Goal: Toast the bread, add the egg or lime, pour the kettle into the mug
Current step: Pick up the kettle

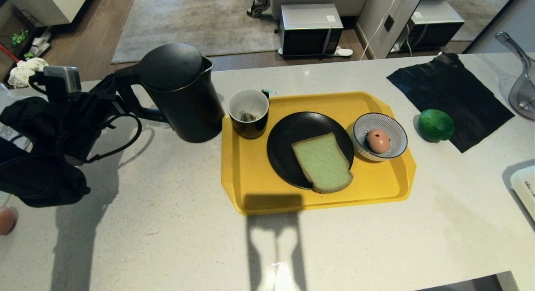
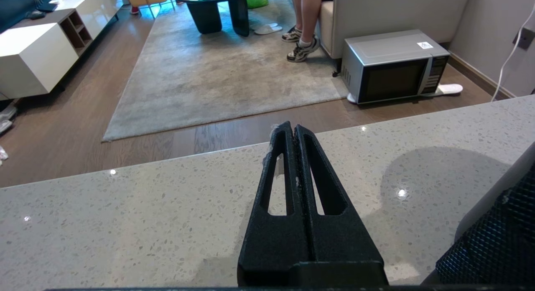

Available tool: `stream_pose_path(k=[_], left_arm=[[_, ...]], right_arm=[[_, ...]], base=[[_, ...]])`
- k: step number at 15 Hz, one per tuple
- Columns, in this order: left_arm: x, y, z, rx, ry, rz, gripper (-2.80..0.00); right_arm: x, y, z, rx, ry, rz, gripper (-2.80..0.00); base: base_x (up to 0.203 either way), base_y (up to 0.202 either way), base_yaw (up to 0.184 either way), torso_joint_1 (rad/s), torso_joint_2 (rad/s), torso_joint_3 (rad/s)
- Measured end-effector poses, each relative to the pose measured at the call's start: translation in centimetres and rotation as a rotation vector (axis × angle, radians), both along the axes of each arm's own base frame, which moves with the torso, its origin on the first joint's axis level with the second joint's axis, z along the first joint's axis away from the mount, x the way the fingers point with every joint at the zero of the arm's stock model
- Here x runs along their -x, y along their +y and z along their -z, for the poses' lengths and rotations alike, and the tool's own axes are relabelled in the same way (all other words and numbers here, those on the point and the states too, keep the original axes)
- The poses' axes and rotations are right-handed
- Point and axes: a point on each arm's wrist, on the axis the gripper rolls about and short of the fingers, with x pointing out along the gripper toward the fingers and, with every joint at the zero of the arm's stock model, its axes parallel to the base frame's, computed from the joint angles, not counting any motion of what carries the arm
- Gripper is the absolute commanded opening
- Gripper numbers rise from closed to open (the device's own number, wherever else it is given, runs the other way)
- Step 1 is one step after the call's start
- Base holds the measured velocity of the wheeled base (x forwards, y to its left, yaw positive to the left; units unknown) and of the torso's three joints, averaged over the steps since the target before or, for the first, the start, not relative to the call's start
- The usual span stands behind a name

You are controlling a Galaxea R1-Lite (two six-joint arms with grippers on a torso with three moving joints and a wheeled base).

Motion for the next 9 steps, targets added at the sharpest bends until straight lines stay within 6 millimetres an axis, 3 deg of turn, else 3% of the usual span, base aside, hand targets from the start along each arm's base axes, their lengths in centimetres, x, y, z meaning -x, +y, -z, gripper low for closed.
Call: stream_pose_path(k=[9], left_arm=[[0.13,0.11,-0.11,-0.002,-0.001,-0.005,-2.8]], right_arm=[[0.0,0.0,0.0,0.0,0.0,0.0,-2.8]], base=[[0.0,0.0,0.0,0.0,0.0,0.0]])
